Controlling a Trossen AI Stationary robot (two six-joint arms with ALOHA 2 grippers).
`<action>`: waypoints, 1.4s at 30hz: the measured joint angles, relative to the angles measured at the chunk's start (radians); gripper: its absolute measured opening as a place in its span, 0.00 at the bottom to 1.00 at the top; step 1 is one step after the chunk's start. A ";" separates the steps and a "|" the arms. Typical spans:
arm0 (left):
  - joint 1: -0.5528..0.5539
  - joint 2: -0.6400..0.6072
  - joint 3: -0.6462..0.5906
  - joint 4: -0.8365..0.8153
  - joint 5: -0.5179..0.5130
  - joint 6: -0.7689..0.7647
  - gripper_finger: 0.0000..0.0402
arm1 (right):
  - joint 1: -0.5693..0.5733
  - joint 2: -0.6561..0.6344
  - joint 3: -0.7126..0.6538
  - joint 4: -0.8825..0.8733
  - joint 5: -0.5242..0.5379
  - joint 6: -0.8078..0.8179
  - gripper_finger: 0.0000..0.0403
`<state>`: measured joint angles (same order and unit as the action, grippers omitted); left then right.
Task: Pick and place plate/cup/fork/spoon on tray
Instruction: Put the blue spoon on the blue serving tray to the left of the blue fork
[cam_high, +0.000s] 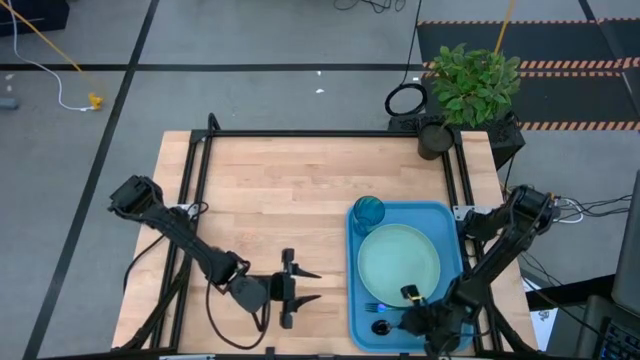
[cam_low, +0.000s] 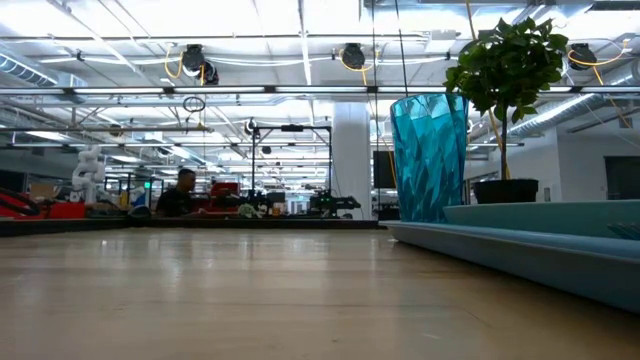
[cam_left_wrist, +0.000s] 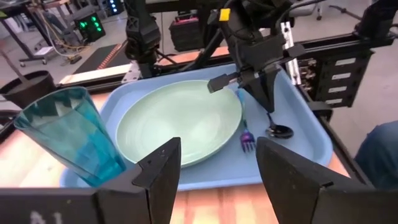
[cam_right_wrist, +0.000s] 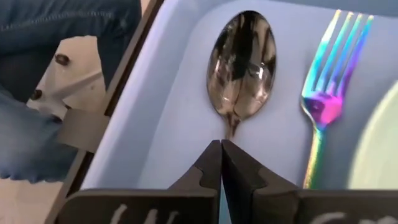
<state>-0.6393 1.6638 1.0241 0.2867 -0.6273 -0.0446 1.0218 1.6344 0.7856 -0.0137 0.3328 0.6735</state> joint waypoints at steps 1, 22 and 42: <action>0.006 0.000 0.000 0.000 0.008 0.008 0.53 | 0.000 -0.008 0.000 -0.010 0.001 0.000 0.00; 0.102 -0.001 0.000 0.001 0.132 0.042 0.53 | 0.015 -0.026 0.001 -0.126 -0.020 0.177 0.00; 0.101 -0.001 0.000 0.001 0.133 0.041 0.53 | 0.022 -0.026 0.001 -0.102 -0.050 0.204 0.00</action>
<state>-0.5381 1.6630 1.0241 0.2874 -0.4942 -0.0036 1.0435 1.6081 0.7864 -0.1154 0.2829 0.8776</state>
